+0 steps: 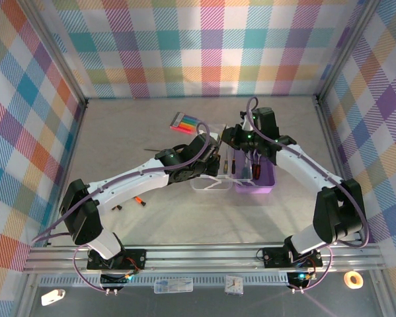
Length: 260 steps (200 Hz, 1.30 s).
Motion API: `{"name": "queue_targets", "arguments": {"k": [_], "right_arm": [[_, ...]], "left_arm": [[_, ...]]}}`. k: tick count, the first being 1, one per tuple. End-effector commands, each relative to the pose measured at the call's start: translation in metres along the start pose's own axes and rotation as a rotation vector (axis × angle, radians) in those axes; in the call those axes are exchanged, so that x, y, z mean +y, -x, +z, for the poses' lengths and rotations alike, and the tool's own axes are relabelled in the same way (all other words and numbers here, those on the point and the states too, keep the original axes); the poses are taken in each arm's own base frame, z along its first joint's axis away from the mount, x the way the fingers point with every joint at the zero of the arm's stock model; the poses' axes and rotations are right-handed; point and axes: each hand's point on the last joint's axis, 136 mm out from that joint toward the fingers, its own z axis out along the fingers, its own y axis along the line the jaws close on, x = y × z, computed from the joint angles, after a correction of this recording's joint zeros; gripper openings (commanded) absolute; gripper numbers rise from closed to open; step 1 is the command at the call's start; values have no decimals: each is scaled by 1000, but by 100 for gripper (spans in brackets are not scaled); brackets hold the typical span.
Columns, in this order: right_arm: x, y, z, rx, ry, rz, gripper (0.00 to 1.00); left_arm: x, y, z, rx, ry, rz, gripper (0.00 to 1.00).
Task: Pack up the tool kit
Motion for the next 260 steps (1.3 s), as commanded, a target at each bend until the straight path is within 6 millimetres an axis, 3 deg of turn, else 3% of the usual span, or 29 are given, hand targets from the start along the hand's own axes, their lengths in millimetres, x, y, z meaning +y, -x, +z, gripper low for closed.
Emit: {"name": "queue_targets", "arguments": {"k": [1, 13, 25, 60, 74, 114, 148, 209, 260], "right_arm": [[12, 5, -2, -7, 23, -32, 4], [14, 5, -5, -14, 22, -47, 2], [15, 7, -8, -27, 11, -72, 1], [19, 21, -21, -62, -50, -171, 1], [15, 29, -26, -64, -84, -202, 1], [-38, 45, -39, -63, -276, -243, 2], [-77, 37, -38, 1, -413, -260, 2], [-117, 20, -13, 113, -466, -208, 3], [-125, 17, 2, 141, -447, -138, 6]], "left_arm": [[-13, 9, -3, -37, -34, 20, 15], [-11, 10, -3, -40, -25, 17, 32], [-11, 11, -4, -45, -23, 16, 37], [-12, 23, -26, -94, -43, 51, 68], [-4, 28, -37, -139, -17, 67, 79], [51, 31, -62, -190, 178, 51, 83], [91, 23, -70, -183, 285, -27, 86], [100, 15, -59, -151, 296, -58, 86], [100, 12, -51, -138, 302, -57, 86]]}}
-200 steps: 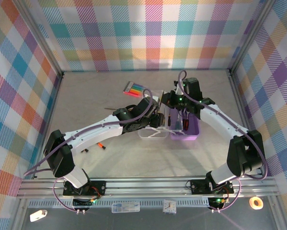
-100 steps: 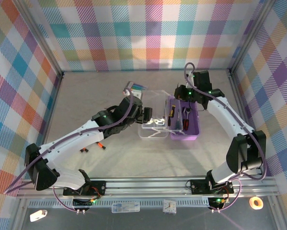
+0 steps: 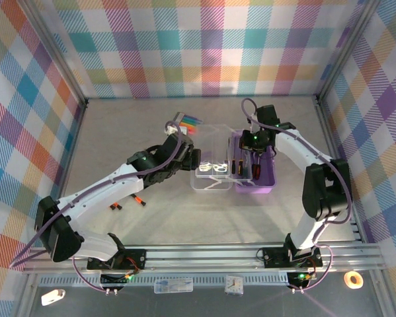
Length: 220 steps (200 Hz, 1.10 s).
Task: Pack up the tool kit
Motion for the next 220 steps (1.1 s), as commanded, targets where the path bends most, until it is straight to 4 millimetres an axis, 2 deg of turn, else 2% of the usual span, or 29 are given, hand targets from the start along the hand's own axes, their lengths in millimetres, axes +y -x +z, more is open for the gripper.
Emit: {"name": "queue_targets", "arguments": {"k": [1, 70, 87, 127, 159, 192, 205, 220], "right_arm": [[5, 0, 3, 19, 24, 22, 6], [10, -3, 11, 56, 60, 72, 12], [12, -1, 7, 45, 68, 77, 19], [21, 7, -11, 10, 75, 64, 21], [30, 14, -38, -56, 85, 41, 22], [43, 18, -69, -142, 120, 12, 27], [44, 14, -71, -168, 146, 5, 33], [41, 6, -67, -168, 152, 7, 36]], "left_arm": [[4, -3, 4, 4, 21, -6, 86], [-1, -11, 14, 27, -13, -4, 86], [-3, -12, 15, 34, -21, -3, 86], [2, -8, 17, 30, -5, -7, 87], [29, -3, 27, 41, 92, -85, 86], [76, -5, 60, 145, 231, -268, 85], [90, -8, 77, 182, 280, -334, 85], [102, -11, 95, 215, 325, -400, 85]]}}
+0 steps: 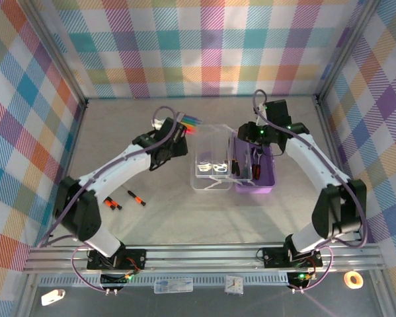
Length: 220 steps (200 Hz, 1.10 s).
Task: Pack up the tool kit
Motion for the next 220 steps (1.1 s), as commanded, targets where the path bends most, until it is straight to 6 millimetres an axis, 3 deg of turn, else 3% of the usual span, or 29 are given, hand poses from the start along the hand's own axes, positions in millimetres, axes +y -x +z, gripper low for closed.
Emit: {"name": "queue_targets", "arguments": {"k": [1, 31, 70, 112, 148, 220], "right_arm": [[-3, -14, 4, 4, 21, 7, 37], [-6, -24, 0, 6, 18, 2, 46], [-3, -28, -15, -25, 22, -19, 55], [2, -28, -27, -44, 33, -30, 57], [6, -28, -34, -56, 46, -33, 58], [18, -24, -37, -71, 111, -6, 57]], "left_arm": [[17, -1, 25, 83, 84, -136, 85], [19, -6, 67, 174, 150, -279, 85], [22, -5, 105, 220, 304, -351, 84], [28, -33, 136, 299, 405, -374, 83], [36, -49, 140, 332, 425, -332, 79], [84, -84, 107, 313, 475, -269, 69]]}}
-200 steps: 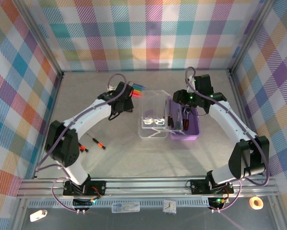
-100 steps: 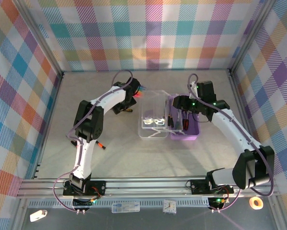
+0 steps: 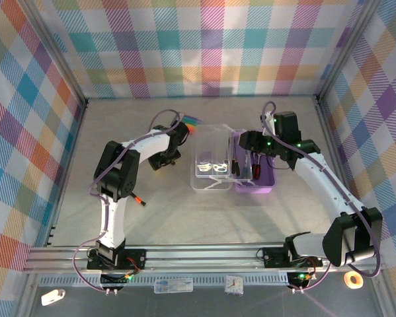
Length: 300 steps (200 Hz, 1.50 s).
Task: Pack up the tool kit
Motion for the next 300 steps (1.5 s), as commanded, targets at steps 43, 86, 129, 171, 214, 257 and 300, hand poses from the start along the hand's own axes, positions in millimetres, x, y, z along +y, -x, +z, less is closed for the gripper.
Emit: {"name": "queue_targets", "arguments": {"k": [43, 86, 129, 171, 214, 257, 300], "right_arm": [[16, 1, -7, -15, 66, 13, 57], [16, 1, -14, -29, 56, 5, 57], [19, 4, -20, -40, 54, 2, 56], [22, 5, -21, -36, 67, 7, 56], [33, 5, -15, -7, 113, 21, 55], [53, 0, 4, 48, 199, 46, 54], [81, 4, 18, 51, 237, 19, 55]], "left_arm": [[45, -5, 5, -8, 95, 100, 46], [47, -7, 13, 13, 41, 139, 36], [48, -4, 0, -18, -18, 184, 20], [50, 1, -30, -62, -102, 228, 12], [42, -1, -72, -120, -193, 303, 12], [7, -11, -135, -188, -393, 410, 12], [-27, -29, -187, -186, -578, 483, 9]]}}
